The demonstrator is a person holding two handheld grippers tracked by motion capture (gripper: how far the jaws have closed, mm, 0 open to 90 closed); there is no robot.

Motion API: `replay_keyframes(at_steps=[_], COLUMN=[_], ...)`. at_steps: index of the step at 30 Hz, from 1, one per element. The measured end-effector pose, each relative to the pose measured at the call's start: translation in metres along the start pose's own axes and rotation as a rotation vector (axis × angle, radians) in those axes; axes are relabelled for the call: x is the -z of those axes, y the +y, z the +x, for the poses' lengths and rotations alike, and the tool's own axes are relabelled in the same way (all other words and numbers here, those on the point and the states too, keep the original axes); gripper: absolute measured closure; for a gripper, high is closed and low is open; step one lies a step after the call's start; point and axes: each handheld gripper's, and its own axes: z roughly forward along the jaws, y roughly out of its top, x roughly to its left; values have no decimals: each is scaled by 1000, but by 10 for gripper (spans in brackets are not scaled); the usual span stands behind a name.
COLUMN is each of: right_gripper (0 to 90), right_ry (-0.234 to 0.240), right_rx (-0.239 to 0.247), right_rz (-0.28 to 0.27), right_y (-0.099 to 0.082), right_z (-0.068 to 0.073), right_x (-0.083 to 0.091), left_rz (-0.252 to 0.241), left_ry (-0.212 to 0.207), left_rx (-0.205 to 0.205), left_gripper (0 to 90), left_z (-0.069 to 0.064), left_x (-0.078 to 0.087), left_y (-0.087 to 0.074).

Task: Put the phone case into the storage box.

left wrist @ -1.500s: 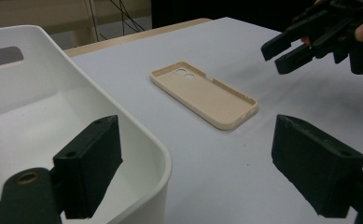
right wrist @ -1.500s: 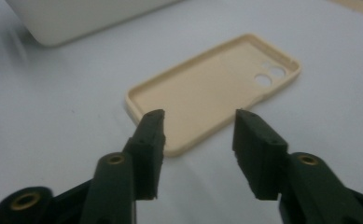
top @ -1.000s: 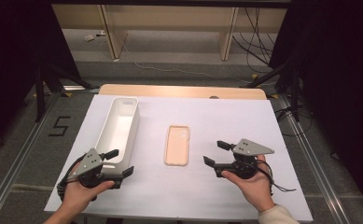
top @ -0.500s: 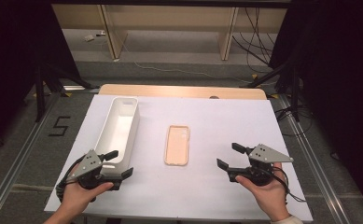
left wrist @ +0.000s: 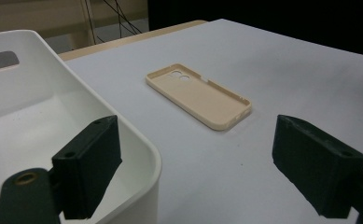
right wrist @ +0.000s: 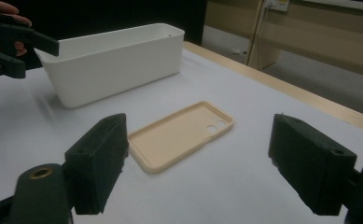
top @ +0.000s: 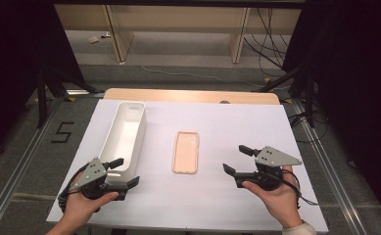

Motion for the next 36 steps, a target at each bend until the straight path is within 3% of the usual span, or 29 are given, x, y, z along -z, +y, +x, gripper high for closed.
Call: replay_keyframes(at_steps=[2, 15, 36], right_gripper=[217, 206, 211], right_ry=[-1, 15, 77], right_rx=[24, 41, 46], right_rz=[6, 15, 77], right_y=[2, 15, 13], right_z=[-1, -1, 8], right_x=[-3, -27, -61], left_rz=[-3, -3, -5], left_ry=[-6, 2, -1], left_rx=[3, 13, 6], left_gripper=[150, 150, 149], left_z=[0, -1, -1], left_x=[-1, 0, 0], left_y=[0, 0, 0])
